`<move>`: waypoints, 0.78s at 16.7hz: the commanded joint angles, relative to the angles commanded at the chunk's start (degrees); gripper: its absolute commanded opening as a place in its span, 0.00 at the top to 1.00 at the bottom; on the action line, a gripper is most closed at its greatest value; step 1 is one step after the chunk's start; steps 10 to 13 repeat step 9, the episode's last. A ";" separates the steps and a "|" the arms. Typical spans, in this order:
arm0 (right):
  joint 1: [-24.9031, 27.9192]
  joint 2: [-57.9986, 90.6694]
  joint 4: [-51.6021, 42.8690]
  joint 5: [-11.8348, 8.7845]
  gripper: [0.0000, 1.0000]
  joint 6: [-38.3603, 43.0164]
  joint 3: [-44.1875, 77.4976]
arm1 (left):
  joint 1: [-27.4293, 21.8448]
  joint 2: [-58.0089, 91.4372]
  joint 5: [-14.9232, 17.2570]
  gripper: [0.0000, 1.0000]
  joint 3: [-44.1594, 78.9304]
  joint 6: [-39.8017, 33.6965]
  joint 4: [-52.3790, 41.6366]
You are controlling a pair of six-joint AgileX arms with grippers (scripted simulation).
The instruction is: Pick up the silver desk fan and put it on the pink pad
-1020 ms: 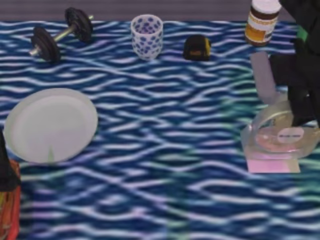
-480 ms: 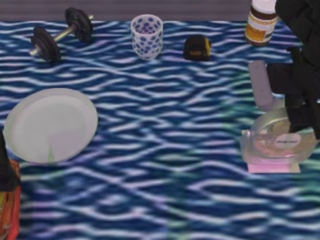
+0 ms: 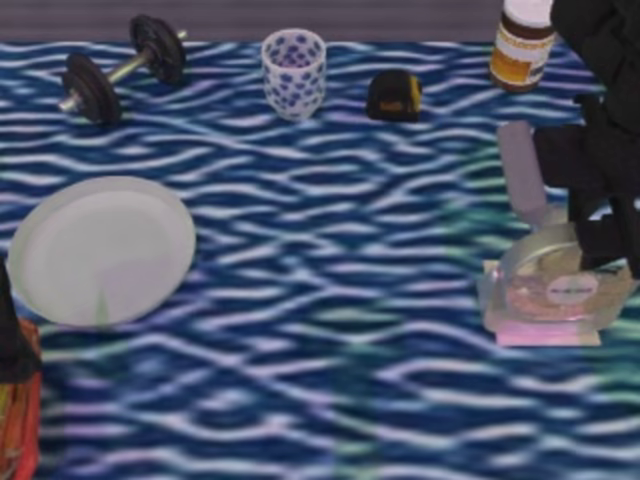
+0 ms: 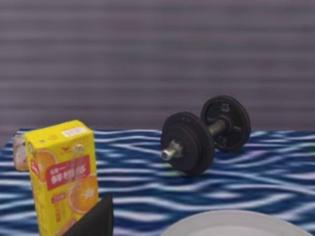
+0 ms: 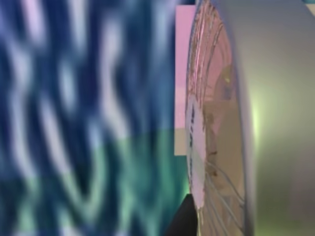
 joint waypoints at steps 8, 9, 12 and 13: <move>0.00 0.00 0.00 0.00 0.00 0.00 0.00 | 0.00 0.00 0.00 0.00 0.00 0.00 0.00; 0.00 0.00 0.00 0.00 0.00 0.00 0.00 | 0.00 0.00 0.00 0.00 0.00 0.00 0.00; 0.00 0.00 0.00 0.00 0.00 0.00 0.00 | 0.00 0.00 0.00 0.00 0.00 0.00 0.00; 0.00 0.00 0.00 0.00 0.00 0.00 0.00 | 0.00 0.00 0.00 0.00 0.00 0.00 0.00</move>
